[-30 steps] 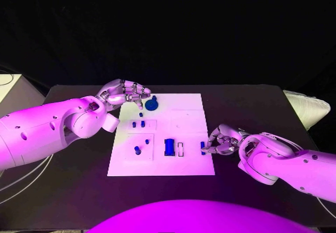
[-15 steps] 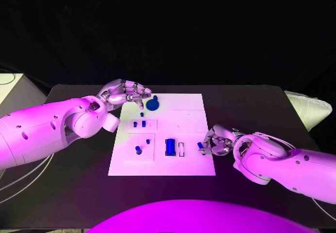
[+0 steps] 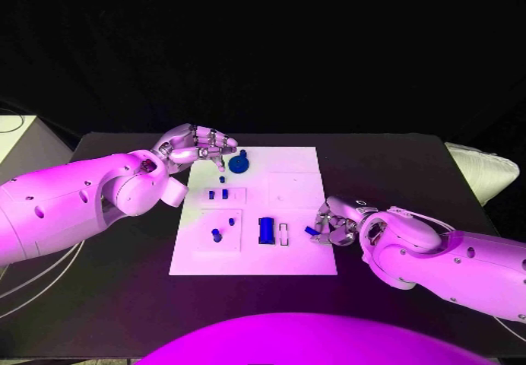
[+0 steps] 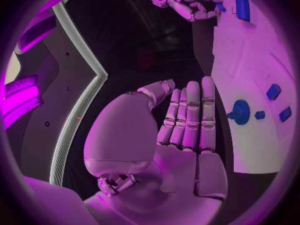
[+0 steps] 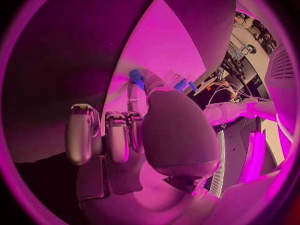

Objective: Assemble the parts on the task board

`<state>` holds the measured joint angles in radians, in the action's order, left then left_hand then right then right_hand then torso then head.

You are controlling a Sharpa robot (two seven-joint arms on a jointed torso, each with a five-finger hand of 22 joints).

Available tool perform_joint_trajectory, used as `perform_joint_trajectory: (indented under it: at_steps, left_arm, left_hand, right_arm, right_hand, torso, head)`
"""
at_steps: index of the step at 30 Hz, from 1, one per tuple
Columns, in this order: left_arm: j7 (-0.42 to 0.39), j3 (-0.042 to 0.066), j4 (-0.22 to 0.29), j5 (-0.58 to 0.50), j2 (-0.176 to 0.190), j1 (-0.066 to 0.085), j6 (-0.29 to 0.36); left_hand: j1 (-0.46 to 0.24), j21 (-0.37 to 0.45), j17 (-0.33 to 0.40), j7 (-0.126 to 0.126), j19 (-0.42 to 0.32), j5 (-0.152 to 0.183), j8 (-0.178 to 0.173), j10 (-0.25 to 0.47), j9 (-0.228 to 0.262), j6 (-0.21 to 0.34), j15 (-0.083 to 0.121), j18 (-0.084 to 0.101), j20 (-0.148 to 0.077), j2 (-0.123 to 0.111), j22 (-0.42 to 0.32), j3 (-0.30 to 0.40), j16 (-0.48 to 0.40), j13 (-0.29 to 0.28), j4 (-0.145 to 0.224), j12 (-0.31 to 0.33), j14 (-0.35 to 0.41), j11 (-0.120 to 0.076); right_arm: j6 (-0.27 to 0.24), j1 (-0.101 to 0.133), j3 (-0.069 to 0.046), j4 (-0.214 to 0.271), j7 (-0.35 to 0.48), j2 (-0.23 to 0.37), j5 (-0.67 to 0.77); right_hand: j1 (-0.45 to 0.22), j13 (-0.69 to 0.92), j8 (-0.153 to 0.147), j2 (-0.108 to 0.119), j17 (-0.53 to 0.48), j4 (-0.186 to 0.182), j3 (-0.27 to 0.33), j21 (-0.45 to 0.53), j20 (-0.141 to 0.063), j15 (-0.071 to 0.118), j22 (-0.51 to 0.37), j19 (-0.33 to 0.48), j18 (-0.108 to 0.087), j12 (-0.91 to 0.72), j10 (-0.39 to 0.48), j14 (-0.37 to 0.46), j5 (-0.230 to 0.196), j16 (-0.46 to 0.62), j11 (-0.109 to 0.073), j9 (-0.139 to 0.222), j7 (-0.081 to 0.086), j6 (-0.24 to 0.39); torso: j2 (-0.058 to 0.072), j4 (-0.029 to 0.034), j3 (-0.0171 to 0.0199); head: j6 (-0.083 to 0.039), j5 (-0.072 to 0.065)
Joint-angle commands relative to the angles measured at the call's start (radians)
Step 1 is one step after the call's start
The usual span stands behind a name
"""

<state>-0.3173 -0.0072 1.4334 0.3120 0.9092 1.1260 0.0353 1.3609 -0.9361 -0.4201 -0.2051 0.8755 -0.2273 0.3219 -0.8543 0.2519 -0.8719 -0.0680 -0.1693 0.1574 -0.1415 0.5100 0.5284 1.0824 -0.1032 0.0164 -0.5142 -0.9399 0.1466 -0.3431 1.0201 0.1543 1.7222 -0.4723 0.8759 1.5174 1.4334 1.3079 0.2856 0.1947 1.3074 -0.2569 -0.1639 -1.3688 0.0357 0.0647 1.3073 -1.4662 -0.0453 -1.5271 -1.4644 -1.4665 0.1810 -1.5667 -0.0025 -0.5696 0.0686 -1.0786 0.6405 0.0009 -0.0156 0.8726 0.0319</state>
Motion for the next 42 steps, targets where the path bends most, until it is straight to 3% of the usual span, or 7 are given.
perform_joint_trajectory:
  at_steps: [1,6,18,26,32,35,42]
  left_arm:
    - [-0.004,0.001,0.003,0.000,-0.001,0.000,-0.015]
    - [-0.004,0.001,0.003,0.000,-0.001,0.000,-0.015]
    - [-0.002,0.001,0.003,0.000,-0.001,0.000,-0.014]
    - [-0.001,0.001,0.003,0.000,-0.003,0.000,-0.013]
    - [0.003,0.001,0.003,0.005,-0.005,0.000,-0.014]
    - [0.005,0.001,0.004,0.007,-0.005,0.000,-0.015]
    - [0.006,0.001,0.005,0.009,-0.007,0.000,-0.017]
  left_hand:
    - [0.002,0.005,0.001,0.001,0.004,-0.003,0.005,0.008,-0.001,0.005,-0.003,-0.016,0.003,0.007,-0.001,0.002,0.001,0.001,-0.005,-0.006,0.006,-0.001]
    - [0.002,0.005,0.001,0.001,0.004,-0.003,0.005,0.008,-0.001,0.005,-0.003,-0.016,0.003,0.007,-0.001,0.002,0.001,0.001,-0.005,-0.006,0.006,-0.001]
    - [0.002,0.006,0.002,0.001,0.004,-0.003,0.006,0.008,-0.001,0.005,-0.003,-0.016,0.003,0.008,-0.001,0.003,0.001,0.001,-0.005,-0.006,0.006,-0.001]
    - [0.001,0.006,0.002,0.001,0.004,-0.003,0.006,0.008,-0.001,0.005,-0.003,-0.016,0.003,0.009,-0.002,0.003,0.001,0.002,-0.006,-0.007,0.006,-0.001]
    - [0.001,0.006,0.002,0.001,0.004,-0.003,0.006,0.008,-0.001,0.005,-0.003,-0.016,0.003,0.009,-0.002,0.003,0.001,0.002,-0.006,-0.007,0.006,-0.001]
    - [0.001,0.006,0.002,0.001,0.004,-0.004,0.007,0.009,-0.001,0.005,-0.003,-0.016,0.003,0.009,-0.002,0.003,0.001,0.002,-0.007,-0.007,0.006,-0.001]
    - [0.001,0.006,0.002,0.001,0.004,-0.004,0.007,0.009,-0.001,0.005,-0.003,-0.016,0.003,0.009,-0.002,0.003,0.001,0.002,-0.007,-0.007,0.006,-0.001]
  right_arm:
    - [0.072,-0.017,0.013,-0.008,-0.046,-0.004,0.073]
    - [0.033,-0.018,0.013,-0.004,-0.025,-0.002,0.030]
    - [-0.082,-0.004,0.010,0.040,0.106,0.024,-0.290]
    - [-0.090,0.016,0.008,0.058,0.130,0.016,-0.378]
    - [-0.066,0.020,0.007,0.041,0.107,-0.020,-0.402]
    - [-0.059,0.021,0.007,0.029,0.085,-0.036,-0.407]
    - [-0.033,0.021,0.007,0.008,0.043,-0.073,-0.414]
  right_hand:
    - [0.026,0.244,0.001,-0.007,0.263,-0.004,-0.038,-0.003,-0.006,0.010,0.217,-0.074,0.011,0.002,-0.091,-0.104,0.046,-0.004,-0.009,0.098,-0.003,-0.011]
    - [0.007,0.246,-0.005,0.002,0.263,-0.021,-0.120,-0.007,-0.008,0.012,0.218,-0.075,0.012,-0.001,-0.092,-0.104,0.161,-0.004,-0.012,0.097,-0.006,-0.019]
    - [-0.071,0.256,0.012,-0.019,0.263,0.003,-0.268,-0.057,-0.014,0.018,0.230,-0.083,0.020,-0.027,-0.101,-0.104,0.266,-0.004,-0.018,0.060,-0.012,-0.014]
    - [-0.122,0.258,0.019,-0.018,0.263,0.005,-0.291,-0.063,-0.013,0.016,0.231,-0.084,0.021,-0.033,-0.103,-0.104,0.241,-0.004,-0.017,0.046,-0.013,-0.013]
    - [-0.158,0.260,0.021,-0.012,0.263,0.002,-0.295,-0.065,-0.012,0.016,0.231,-0.084,0.021,-0.036,-0.104,-0.104,0.219,-0.004,-0.017,0.041,-0.013,-0.014]
    - [-0.196,0.262,0.023,-0.010,0.263,-0.008,-0.291,-0.069,-0.011,0.015,0.232,-0.085,0.022,-0.042,-0.106,-0.104,0.171,-0.004,-0.018,0.040,-0.014,-0.020]
    - [-0.240,0.263,0.023,-0.008,0.263,-0.023,-0.278,-0.072,-0.011,0.015,0.233,-0.085,0.022,-0.044,-0.106,-0.104,0.163,-0.004,-0.018,0.044,-0.015,-0.028]
  torso:
    - [0.000,0.0011,0.0005]
    - [0.000,0.0007,-0.0006]
    - [0.000,-0.0003,-0.0010]
    - [0.000,-0.0014,-0.0005]
    - [0.002,0.0006,0.0005]
    - [0.002,0.0003,0.0002]
    - [0.002,0.0009,0.0003]
  head:
    - [0.000,0.000]
    - [0.000,0.001]
    - [0.000,0.004]
    - [0.000,0.004]
    - [0.000,0.001]
    - [0.000,0.001]
    - [0.000,-0.001]
